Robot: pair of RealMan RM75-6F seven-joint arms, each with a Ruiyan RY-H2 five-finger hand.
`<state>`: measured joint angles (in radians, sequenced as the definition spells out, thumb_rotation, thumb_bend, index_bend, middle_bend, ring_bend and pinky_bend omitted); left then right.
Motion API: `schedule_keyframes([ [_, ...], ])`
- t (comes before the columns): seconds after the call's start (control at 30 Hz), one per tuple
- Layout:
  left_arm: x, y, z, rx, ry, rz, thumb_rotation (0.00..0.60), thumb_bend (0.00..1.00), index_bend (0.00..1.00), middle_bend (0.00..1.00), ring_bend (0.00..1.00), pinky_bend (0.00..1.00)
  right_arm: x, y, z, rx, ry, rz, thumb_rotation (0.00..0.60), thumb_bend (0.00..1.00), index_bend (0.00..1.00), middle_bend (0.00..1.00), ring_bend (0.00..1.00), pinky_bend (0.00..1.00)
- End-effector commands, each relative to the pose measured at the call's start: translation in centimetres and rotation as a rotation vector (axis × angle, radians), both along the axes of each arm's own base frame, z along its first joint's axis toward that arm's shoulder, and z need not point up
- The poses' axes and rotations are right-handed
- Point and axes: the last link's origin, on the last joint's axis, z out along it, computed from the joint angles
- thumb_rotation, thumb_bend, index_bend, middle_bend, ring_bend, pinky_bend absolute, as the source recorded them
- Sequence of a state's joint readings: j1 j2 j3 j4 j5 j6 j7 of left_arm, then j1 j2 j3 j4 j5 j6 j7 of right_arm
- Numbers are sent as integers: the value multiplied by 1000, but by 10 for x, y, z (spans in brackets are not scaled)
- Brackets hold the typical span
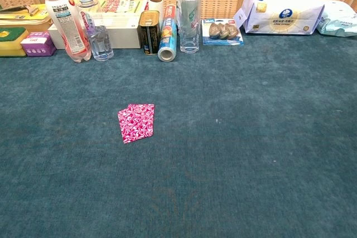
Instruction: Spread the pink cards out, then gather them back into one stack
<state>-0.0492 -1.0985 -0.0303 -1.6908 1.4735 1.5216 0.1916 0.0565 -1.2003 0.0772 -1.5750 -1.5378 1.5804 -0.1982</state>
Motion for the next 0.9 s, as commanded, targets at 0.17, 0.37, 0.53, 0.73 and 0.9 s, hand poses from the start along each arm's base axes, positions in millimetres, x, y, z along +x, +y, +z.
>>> schedule_keyframes([
  [0.17, 0, 1, 0, -6, 2, 3, 600, 39, 0, 0, 0, 49, 1, 1, -3, 37, -20, -1, 600, 0, 166, 67, 7, 66],
  [0.37, 4, -1, 4, -10, -4, 0, 600, 40, 0, 0, 0, 49, 6, -2, -12, 103, -91, 11, 600, 0, 160, 83, 7, 62],
  [0.53, 16, -2, 14, -2, -58, -20, 600, 43, 0, 0, 0, 49, 22, -9, -28, 226, -130, 47, 600, 0, 160, 101, 7, 53],
  [0.73, 24, -2, 27, 18, -82, -5, 600, 45, 0, 0, 0, 49, 61, -18, -54, 386, -166, 106, 600, 0, 153, 108, 7, 53],
  [0.9, 25, -2, 35, 39, -98, -3, 600, 46, 0, 0, 0, 49, 98, -24, -82, 576, -220, 136, 600, 0, 147, 116, 7, 50],
])
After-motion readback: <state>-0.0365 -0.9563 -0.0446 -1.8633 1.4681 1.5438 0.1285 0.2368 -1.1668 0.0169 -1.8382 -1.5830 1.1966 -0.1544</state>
